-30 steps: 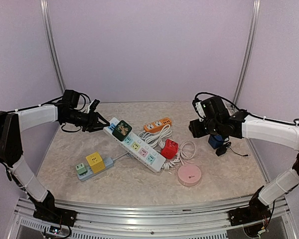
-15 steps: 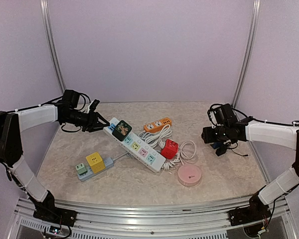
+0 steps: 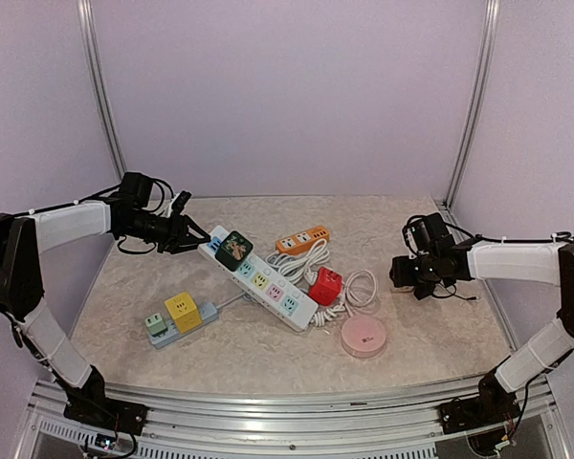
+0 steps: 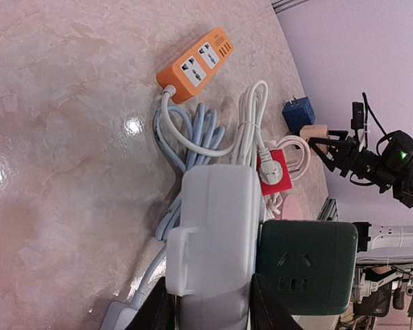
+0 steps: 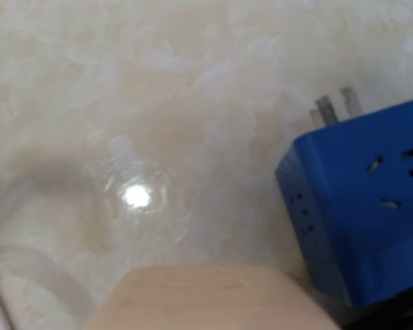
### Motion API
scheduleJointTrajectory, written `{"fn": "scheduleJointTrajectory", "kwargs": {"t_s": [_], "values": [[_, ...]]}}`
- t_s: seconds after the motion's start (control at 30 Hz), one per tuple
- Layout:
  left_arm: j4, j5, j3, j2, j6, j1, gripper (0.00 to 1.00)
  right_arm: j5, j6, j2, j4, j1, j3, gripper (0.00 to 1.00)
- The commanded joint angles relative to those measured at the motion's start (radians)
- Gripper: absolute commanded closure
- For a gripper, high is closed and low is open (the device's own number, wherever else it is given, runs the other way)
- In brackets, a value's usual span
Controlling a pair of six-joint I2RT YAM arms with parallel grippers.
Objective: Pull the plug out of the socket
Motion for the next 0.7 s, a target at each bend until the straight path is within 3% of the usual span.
{"fn": "scheduleJointTrajectory", "kwargs": {"t_s": [0.0,0.27,0.67], "values": [[0.005,-0.086,-0.003,-0.025,0.063,0.010,0.92,0.001,0.022,0.022,0.035,-0.030,-0.007,1.00],[0.004,-0.085,-0.002,-0.025,0.063,0.010,0.92,0.015,0.033,0.042,0.029,-0.033,-0.007,1.00],[0.005,-0.083,-0.003,-0.022,0.061,0.006,0.92,0.033,0.042,0.070,0.017,-0.033,-0.004,0.66]]}}
